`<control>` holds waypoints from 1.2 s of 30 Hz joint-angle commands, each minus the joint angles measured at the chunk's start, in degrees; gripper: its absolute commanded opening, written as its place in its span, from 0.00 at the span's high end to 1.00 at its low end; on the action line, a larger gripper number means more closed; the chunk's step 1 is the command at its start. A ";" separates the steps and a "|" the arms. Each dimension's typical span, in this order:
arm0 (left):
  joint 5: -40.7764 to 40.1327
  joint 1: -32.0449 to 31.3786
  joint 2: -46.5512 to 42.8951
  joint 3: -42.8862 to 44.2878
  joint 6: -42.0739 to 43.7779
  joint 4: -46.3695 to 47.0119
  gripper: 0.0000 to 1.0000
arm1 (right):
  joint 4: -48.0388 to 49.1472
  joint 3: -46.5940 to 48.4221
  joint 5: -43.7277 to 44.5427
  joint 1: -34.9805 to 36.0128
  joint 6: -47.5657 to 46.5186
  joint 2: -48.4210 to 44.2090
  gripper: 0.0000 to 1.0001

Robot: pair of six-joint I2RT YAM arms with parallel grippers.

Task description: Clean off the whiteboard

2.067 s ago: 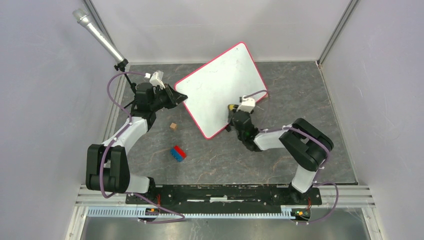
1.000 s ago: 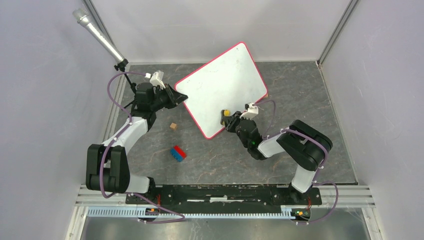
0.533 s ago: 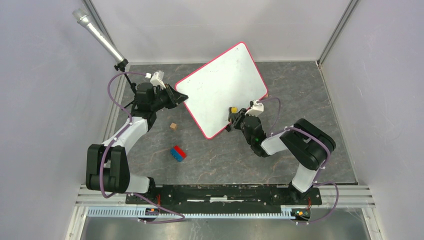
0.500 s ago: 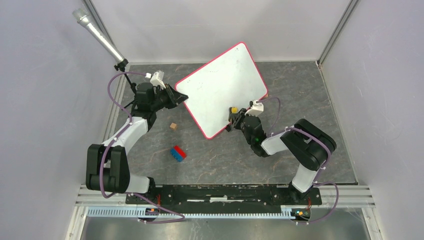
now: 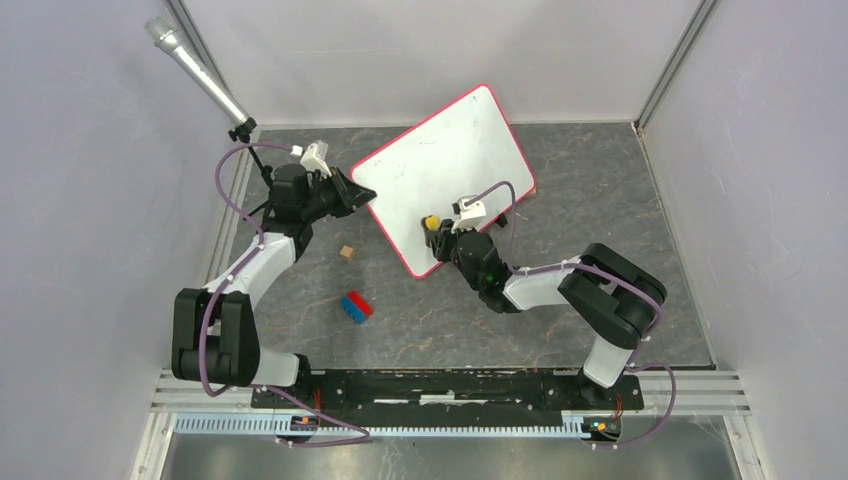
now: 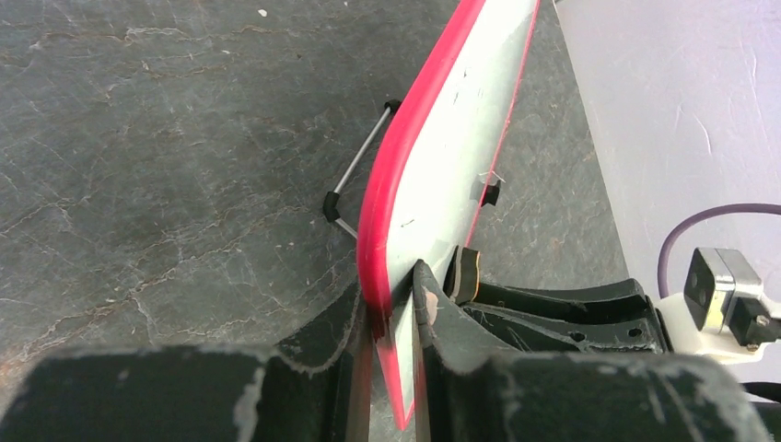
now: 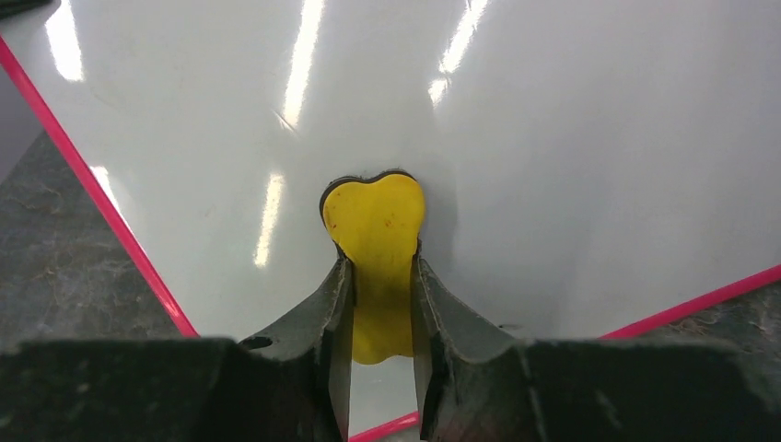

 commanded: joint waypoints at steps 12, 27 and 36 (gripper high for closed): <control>-4.29 -0.33 -6.28 3.41 2.41 -12.65 0.33 | -25.13 -6.34 -4.00 -3.13 -12.89 -20.21 0.70; -3.47 0.47 -16.43 0.00 -9.41 -11.29 0.00 | -58.19 -15.33 -13.05 6.07 -6.88 -39.61 0.64; 4.77 0.34 -31.32 -9.31 -15.18 -13.25 0.00 | -58.97 -15.16 -11.76 11.03 -4.78 -37.95 0.47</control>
